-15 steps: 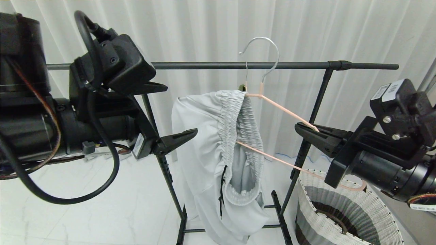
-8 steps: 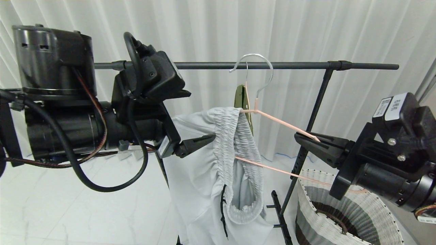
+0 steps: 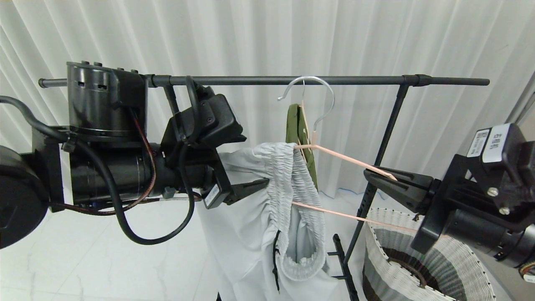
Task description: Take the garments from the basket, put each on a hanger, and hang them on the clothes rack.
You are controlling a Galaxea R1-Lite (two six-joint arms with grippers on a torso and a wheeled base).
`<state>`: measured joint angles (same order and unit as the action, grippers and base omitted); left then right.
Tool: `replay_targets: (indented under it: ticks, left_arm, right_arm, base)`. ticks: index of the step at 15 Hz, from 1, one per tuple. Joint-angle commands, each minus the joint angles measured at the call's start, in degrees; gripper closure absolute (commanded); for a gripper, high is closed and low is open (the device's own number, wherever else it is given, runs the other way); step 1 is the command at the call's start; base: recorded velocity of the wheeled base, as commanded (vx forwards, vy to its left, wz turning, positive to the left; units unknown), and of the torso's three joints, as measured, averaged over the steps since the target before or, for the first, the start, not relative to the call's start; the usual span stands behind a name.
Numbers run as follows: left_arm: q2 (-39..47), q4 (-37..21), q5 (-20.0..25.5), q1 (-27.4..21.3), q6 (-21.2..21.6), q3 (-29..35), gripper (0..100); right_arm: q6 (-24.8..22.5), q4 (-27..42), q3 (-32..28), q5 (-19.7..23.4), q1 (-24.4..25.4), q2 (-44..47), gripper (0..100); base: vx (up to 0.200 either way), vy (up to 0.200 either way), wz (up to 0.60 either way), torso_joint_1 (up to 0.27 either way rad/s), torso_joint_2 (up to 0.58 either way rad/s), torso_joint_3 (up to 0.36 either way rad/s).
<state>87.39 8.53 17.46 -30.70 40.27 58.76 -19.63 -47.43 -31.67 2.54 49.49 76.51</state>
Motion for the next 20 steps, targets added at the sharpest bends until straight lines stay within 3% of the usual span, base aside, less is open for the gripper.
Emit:
replay_targets:
  ticks: [1, 10, 11, 13, 15, 20]
  left_arm:
    - [0.14, -0.01, 0.3, 0.02, 0.16, -0.66, 100]
    - [-0.38, 0.43, 0.03, -0.07, 0.25, -1.19, 100]
    - [-0.65, 1.49, -0.05, 0.02, 0.52, -1.63, 100]
    - [-0.38, 7.02, -0.41, 0.02, 2.45, -3.65, 100]
    - [-0.38, 12.21, -5.5, 0.11, 2.63, -6.55, 100]
    - [-1.53, 12.47, -17.46, 0.02, -0.54, -8.31, 100]
  right_arm:
    - [-0.32, -0.03, -0.15, -0.16, 0.08, -0.04, 100]
    - [-1.12, -0.12, -0.23, -0.95, -0.01, -0.13, 100]
    - [-1.12, -0.12, -0.23, -1.31, -0.01, -0.13, 0]
    - [-1.2, -0.12, -0.32, -2.71, -0.01, -0.13, 0]
    - [-1.2, -0.12, -0.32, -5.08, -0.1, -0.31, 0]
    - [-1.12, -0.12, -0.06, -6.4, -1.86, -1.19, 0]
  base:
    - [0.0, 0.0, 0.0, 0.0, 0.0, 0.0]
    - [0.0, 0.0, 0.0, 0.0, 0.0, 0.0]
    - [0.0, 0.0, 0.0, 0.0, 0.0, 0.0]
    - [0.0, 0.0, 0.0, 0.0, 0.0, 0.0]
    - [0.0, 0.0, 0.0, 0.0, 0.0, 0.0]
    - [0.0, 0.0, 0.0, 0.0, 0.0, 0.0]
